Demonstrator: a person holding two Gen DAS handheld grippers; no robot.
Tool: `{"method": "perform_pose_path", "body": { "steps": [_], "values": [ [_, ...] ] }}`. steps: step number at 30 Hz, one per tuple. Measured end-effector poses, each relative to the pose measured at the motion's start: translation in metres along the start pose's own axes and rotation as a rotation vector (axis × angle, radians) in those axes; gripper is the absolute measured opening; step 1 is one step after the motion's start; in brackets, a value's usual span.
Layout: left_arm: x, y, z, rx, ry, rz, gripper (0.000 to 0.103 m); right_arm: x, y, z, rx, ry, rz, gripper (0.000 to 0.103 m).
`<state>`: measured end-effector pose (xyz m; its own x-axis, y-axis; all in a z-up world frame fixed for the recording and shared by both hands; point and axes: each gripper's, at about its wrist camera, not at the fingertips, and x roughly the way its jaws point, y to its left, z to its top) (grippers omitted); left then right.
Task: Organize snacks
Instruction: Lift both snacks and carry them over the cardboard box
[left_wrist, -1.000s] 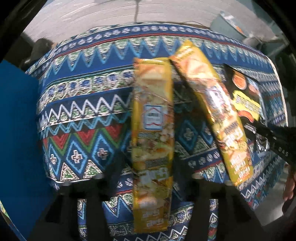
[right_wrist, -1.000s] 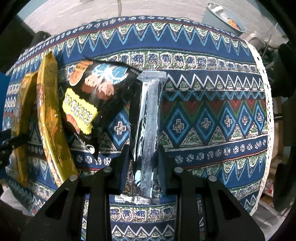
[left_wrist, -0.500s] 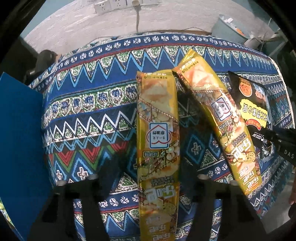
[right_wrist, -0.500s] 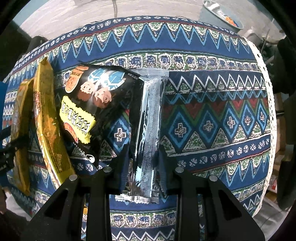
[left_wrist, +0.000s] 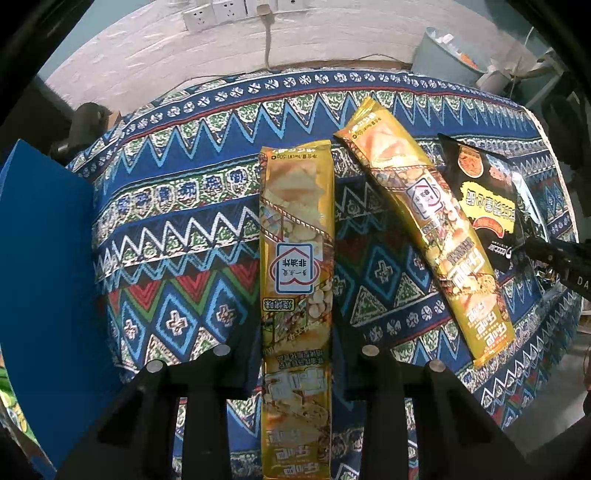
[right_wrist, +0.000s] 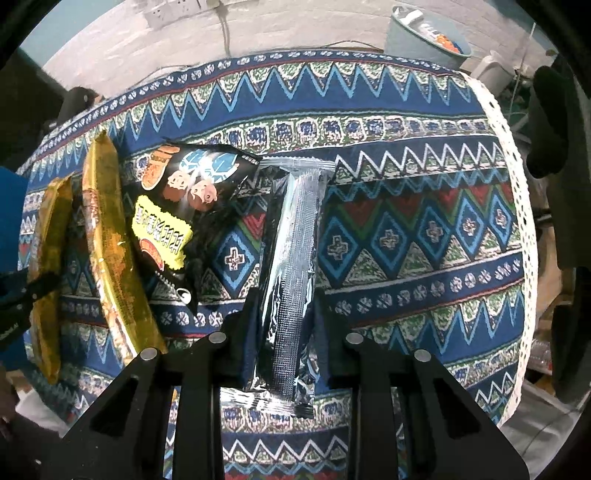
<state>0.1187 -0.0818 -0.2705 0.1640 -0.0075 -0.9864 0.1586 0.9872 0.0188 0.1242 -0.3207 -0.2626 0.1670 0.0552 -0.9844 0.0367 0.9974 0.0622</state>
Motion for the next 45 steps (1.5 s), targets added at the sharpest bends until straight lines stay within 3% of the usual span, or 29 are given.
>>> {"method": "perform_pose_path", "body": {
  "steps": [19, 29, 45],
  "values": [
    [-0.102, 0.016, -0.024, 0.026, -0.158, 0.001, 0.031, -0.091, 0.038, -0.012, -0.087, -0.181, -0.002, 0.025],
    [-0.137, 0.017, -0.025, 0.041, -0.239, 0.007, 0.031, -0.119, 0.081, -0.001, -0.155, -0.254, 0.083, 0.025],
    [-0.191, 0.076, -0.047, -0.028, -0.355, 0.020, 0.031, -0.164, 0.180, 0.007, -0.312, -0.335, 0.202, 0.025]
  ]
}}
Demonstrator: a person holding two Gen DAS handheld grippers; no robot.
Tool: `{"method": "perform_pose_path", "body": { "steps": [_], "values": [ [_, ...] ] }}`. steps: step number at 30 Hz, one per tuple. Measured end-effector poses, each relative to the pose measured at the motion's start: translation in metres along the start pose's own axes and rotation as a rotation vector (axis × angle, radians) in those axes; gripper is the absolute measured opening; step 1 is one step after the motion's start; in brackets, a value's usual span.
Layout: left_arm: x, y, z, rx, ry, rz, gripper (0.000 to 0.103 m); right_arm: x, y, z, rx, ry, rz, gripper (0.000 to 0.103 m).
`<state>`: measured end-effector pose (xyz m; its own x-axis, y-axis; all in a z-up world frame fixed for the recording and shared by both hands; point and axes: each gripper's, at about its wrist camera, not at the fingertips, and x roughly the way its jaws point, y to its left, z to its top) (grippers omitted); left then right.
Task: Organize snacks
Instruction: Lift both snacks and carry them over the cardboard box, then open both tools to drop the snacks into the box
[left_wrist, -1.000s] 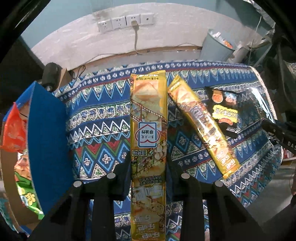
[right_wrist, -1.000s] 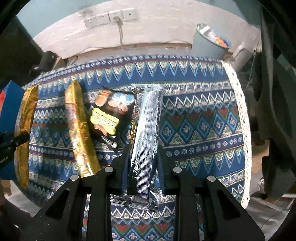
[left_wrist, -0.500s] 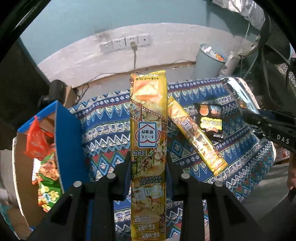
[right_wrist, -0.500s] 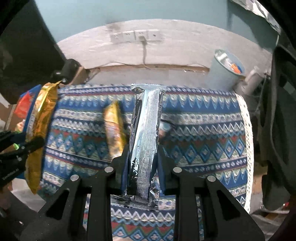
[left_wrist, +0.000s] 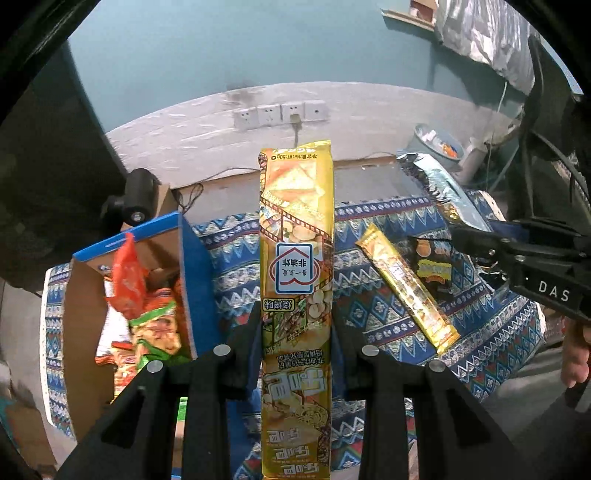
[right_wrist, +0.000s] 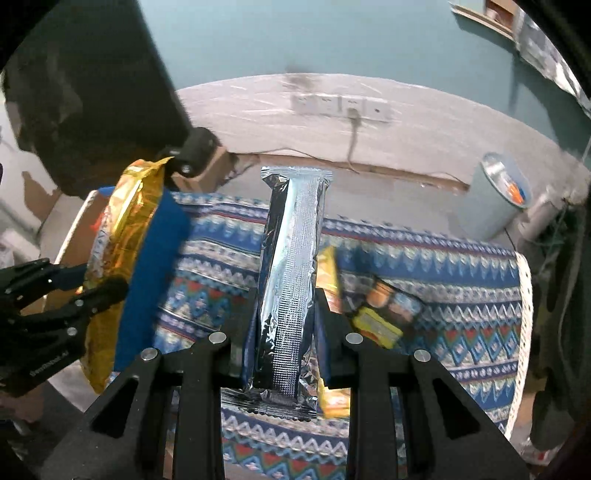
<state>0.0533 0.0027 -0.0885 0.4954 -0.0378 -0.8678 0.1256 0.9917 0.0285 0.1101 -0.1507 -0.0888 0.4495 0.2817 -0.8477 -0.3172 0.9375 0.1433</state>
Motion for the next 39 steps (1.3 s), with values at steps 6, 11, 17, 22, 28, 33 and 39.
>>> {"method": "perform_pose_path", "body": {
  "steps": [6, 11, 17, 22, 28, 33, 39],
  "values": [
    [-0.016, 0.028, -0.002, -0.041, -0.033, 0.016, 0.031, 0.002, 0.033, 0.014, -0.043, -0.010, 0.033, 0.025],
    [-0.027, 0.051, -0.004, -0.067, -0.059, 0.045, 0.031, 0.007, 0.059, 0.022, -0.081, -0.010, 0.053, 0.025],
    [-0.032, 0.080, -0.011, -0.115, -0.063, 0.050, 0.031, 0.016, 0.090, 0.032, -0.123, -0.003, 0.076, 0.025],
    [-0.035, 0.104, -0.018, -0.155, -0.067, 0.069, 0.031, 0.027, 0.119, 0.040, -0.164, 0.017, 0.092, 0.025],
    [-0.036, 0.135, -0.026, -0.214, -0.065, 0.083, 0.031, 0.041, 0.154, 0.048, -0.201, 0.041, 0.123, 0.025],
    [-0.033, 0.157, -0.036, -0.249, -0.057, 0.097, 0.032, 0.057, 0.182, 0.052, -0.228, 0.074, 0.149, 0.025],
    [-0.026, 0.185, -0.050, -0.304, -0.033, 0.115, 0.032, 0.078, 0.216, 0.054, -0.267, 0.112, 0.173, 0.025]
  ]
}}
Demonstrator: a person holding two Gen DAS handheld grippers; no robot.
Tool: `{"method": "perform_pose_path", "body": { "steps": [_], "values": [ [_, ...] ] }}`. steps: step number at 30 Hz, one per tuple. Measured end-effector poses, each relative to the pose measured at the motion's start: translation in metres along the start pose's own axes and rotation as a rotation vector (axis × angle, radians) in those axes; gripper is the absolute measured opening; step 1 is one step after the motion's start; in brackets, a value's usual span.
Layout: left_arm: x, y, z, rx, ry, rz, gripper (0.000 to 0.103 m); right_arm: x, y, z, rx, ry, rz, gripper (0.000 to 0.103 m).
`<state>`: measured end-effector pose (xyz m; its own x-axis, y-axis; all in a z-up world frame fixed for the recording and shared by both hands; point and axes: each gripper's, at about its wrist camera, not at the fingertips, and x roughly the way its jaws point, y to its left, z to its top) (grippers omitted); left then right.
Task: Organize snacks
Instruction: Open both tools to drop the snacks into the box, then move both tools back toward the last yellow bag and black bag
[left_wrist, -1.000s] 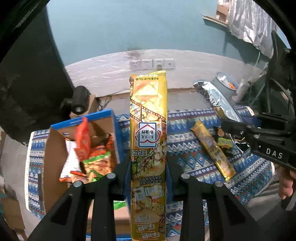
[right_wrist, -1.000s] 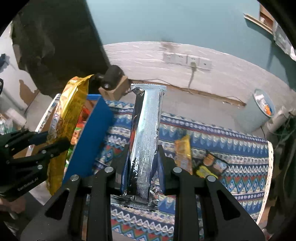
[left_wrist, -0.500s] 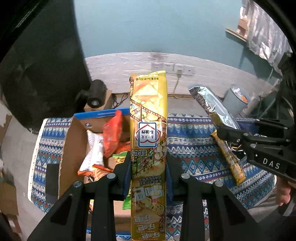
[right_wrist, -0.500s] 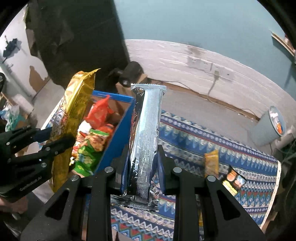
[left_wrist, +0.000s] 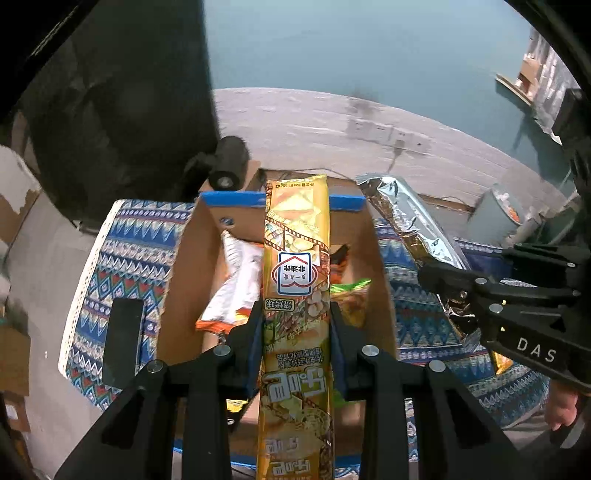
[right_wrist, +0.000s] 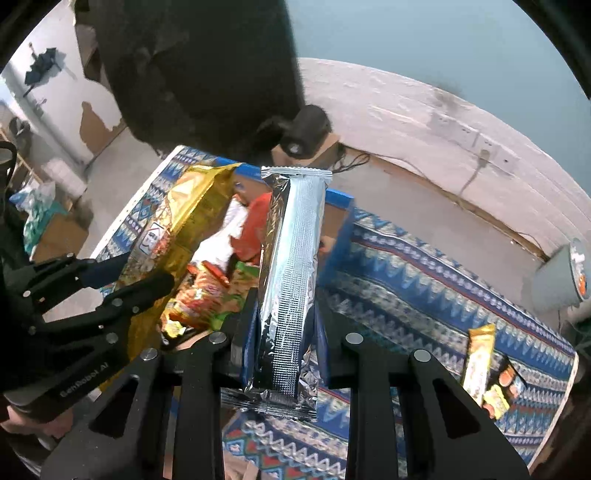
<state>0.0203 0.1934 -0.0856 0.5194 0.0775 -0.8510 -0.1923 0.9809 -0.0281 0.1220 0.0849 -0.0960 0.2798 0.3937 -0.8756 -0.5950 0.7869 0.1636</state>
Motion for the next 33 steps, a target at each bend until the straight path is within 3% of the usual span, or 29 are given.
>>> {"method": "perform_pose_path", "body": {
  "steps": [14, 16, 18, 20, 27, 33],
  "values": [
    [0.028, 0.042, -0.008, -0.102, 0.057, 0.024, 0.034, 0.045, 0.038, 0.013, -0.027, 0.100, 0.054, 0.027],
    [0.027, 0.047, -0.008, -0.122, 0.053, 0.038, 0.041, 0.047, 0.039, 0.014, -0.019, 0.103, 0.060, 0.032],
    [0.026, 0.051, -0.007, -0.140, 0.047, 0.052, 0.057, 0.045, 0.038, 0.015, -0.010, 0.096, 0.060, 0.038],
    [0.025, 0.053, -0.007, -0.150, 0.039, 0.061, 0.062, 0.043, 0.035, 0.015, 0.004, 0.087, 0.059, 0.041],
    [0.023, 0.045, -0.005, -0.134, 0.042, 0.055, 0.069, 0.033, 0.015, 0.012, 0.051, 0.078, 0.031, 0.044],
    [0.024, 0.028, -0.003, -0.097, 0.045, 0.052, 0.069, 0.024, -0.004, 0.003, 0.080, 0.075, 0.008, 0.048]
  ]
}}
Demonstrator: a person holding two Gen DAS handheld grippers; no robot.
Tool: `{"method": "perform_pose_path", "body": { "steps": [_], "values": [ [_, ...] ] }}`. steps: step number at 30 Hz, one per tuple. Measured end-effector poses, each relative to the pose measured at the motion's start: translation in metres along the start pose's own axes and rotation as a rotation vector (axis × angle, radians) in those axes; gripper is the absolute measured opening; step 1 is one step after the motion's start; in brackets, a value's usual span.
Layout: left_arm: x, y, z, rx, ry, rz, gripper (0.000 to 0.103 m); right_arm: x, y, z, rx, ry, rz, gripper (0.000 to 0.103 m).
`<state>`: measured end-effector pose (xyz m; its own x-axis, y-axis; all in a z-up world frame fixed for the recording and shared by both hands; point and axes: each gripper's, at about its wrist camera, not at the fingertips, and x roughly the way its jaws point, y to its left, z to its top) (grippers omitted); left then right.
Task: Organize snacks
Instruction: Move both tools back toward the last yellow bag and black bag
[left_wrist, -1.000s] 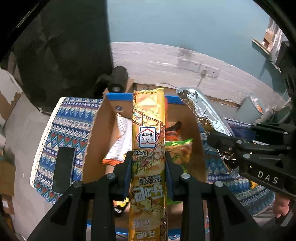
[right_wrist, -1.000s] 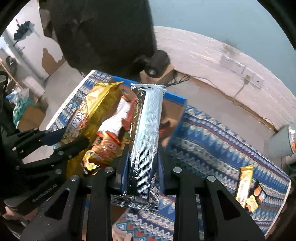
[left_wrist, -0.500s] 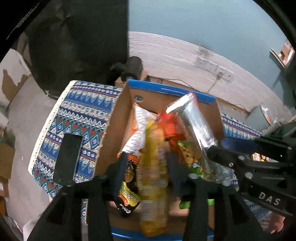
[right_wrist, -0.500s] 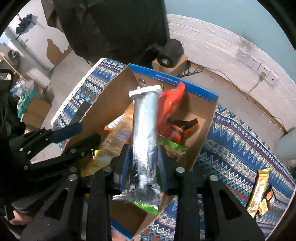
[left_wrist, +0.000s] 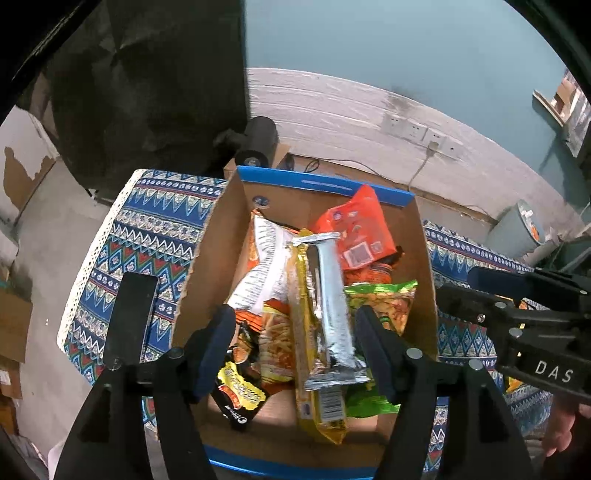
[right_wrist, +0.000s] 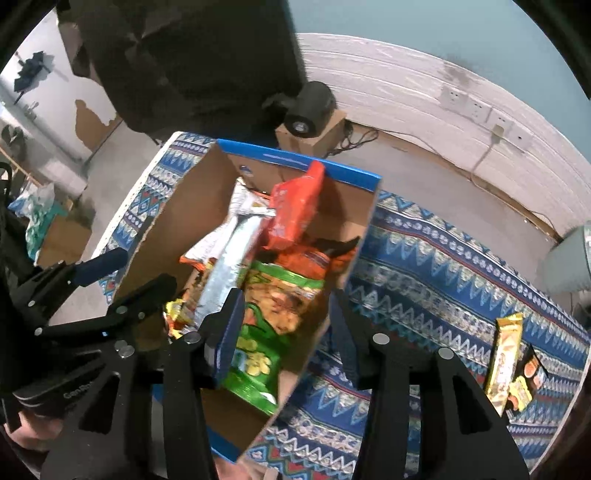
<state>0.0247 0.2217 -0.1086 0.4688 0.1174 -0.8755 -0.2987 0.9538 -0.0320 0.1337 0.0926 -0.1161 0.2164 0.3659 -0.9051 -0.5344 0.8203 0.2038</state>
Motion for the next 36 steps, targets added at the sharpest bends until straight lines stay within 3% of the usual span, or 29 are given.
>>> {"method": "perform_pose_path", "body": {
  "steps": [9, 23, 27, 36],
  "values": [
    [-0.002, -0.041, 0.000, 0.044, 0.015, -0.030, 0.069, -0.022, -0.039, -0.018, 0.050, -0.022, -0.030, 0.053],
    [-0.003, -0.120, -0.004, 0.140, 0.048, -0.072, 0.069, -0.065, -0.106, -0.055, 0.139, -0.075, -0.096, 0.054],
    [-0.001, -0.142, -0.007, 0.175, 0.056, -0.071, 0.075, -0.076, -0.123, -0.067, 0.163, -0.089, -0.117, 0.062],
    [0.010, -0.193, -0.018, 0.257, 0.097, -0.070, 0.077, -0.095, -0.163, -0.096, 0.226, -0.098, -0.152, 0.062]
  ]
}}
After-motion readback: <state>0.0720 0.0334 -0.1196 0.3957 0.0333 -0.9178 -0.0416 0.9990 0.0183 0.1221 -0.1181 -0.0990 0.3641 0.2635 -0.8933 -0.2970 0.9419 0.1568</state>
